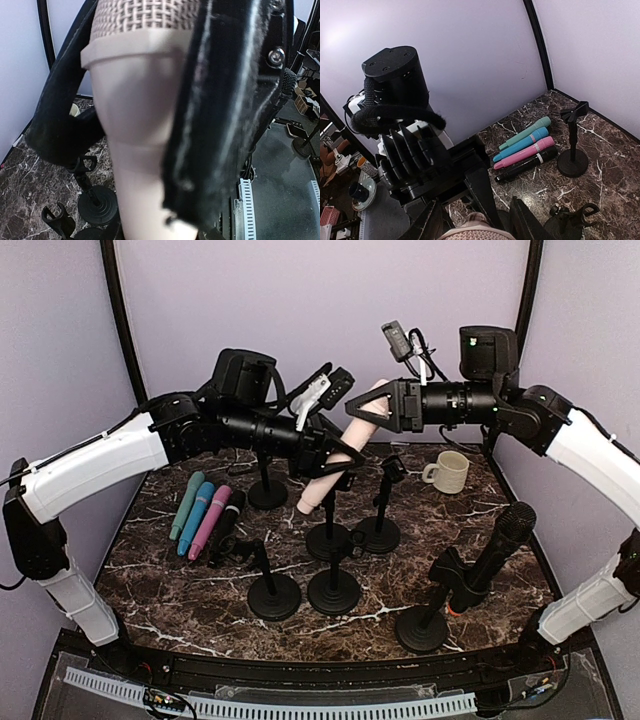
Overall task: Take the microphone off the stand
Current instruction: Pass from the right arm to the left, then place the microphone at the center of the board.
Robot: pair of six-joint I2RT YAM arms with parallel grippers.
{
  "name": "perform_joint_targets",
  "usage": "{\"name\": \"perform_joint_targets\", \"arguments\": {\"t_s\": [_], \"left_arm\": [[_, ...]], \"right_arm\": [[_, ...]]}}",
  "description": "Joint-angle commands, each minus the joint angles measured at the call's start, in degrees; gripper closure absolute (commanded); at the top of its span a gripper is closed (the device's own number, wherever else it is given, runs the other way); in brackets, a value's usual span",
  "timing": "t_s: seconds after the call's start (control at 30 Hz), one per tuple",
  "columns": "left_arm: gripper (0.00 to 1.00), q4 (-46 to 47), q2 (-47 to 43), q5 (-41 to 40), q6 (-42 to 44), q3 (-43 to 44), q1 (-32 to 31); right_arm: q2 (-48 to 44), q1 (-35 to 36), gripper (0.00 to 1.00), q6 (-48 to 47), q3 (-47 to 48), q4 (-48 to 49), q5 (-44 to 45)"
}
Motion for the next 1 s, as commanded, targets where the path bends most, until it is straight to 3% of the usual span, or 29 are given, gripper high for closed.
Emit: {"name": "perform_joint_targets", "arguments": {"t_s": [0.0,0.07,0.23,0.33,0.5,0.73,0.97], "left_arm": [[0.71,0.65,-1.12,-0.47,-2.84,0.82,-0.21],[0.79,0.69,-1.33,-1.12,-3.54,0.03,-0.22],[0.83,-0.35,-3.18,-4.76,-6.17,-2.70,-0.22],[0.85,-2.78,-4.86,-9.25,-6.85,-5.03,0.11],[0.88,-5.62,-10.05,-11.42,-10.17,-10.65,4.66],[0.89,-9.16,-17.13,-16.22,-9.44,-20.52,19.31],[0.90,-11.26,-14.41,-19.15,-1.60,-29.34,38.41]], "right_arm": [[-0.26,0.57,0.97,-1.42,1.69,2.12,1.29],[-0.59,0.52,0.87,-1.50,1.34,2.56,2.09],[-2.93,0.55,0.32,-1.50,-0.21,4.13,6.93],[-5.36,0.45,0.19,-1.69,-1.42,5.15,12.36],[-8.38,-0.49,0.15,-2.24,-1.89,5.14,19.66],[-10.97,-6.16,0.15,-0.62,-4.04,2.62,25.02],[-15.34,-14.76,0.15,1.02,-8.54,1.99,24.31]]}}
